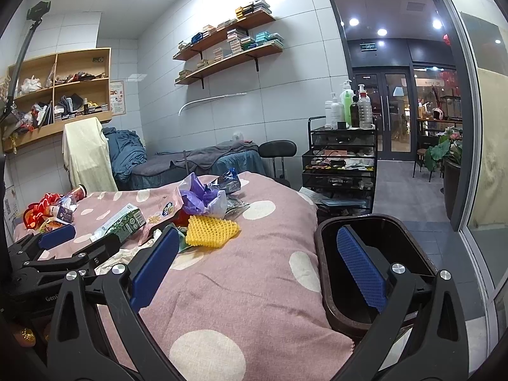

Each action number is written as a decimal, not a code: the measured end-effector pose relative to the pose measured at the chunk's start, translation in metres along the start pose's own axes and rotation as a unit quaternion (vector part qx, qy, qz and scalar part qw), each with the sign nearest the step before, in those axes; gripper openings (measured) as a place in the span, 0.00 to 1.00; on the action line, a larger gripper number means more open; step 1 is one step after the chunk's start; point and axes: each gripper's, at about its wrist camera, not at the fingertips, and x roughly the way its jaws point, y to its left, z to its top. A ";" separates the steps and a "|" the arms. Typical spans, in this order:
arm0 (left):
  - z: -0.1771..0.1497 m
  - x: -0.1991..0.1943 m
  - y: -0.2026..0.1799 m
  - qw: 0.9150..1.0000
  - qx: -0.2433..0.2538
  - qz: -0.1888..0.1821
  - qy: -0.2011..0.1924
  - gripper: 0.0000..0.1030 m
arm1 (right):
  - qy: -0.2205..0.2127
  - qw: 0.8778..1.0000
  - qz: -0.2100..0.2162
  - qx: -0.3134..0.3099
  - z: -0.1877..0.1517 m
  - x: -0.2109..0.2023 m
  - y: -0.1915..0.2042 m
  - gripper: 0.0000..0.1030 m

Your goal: Collect trash

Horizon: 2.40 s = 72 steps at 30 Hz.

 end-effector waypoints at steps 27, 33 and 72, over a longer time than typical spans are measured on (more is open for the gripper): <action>0.000 0.000 -0.001 1.000 -0.001 0.000 0.001 0.95 | 0.001 1.000 0.001 0.002 0.003 0.002 -0.002 0.96; 0.000 0.000 -0.001 1.000 -0.001 0.001 0.001 0.95 | 0.001 1.000 0.001 0.002 0.003 0.002 -0.002 0.96; -0.014 0.102 0.046 0.971 0.042 -0.036 0.233 0.53 | 0.168 0.984 0.038 -0.037 0.001 0.103 0.001 0.96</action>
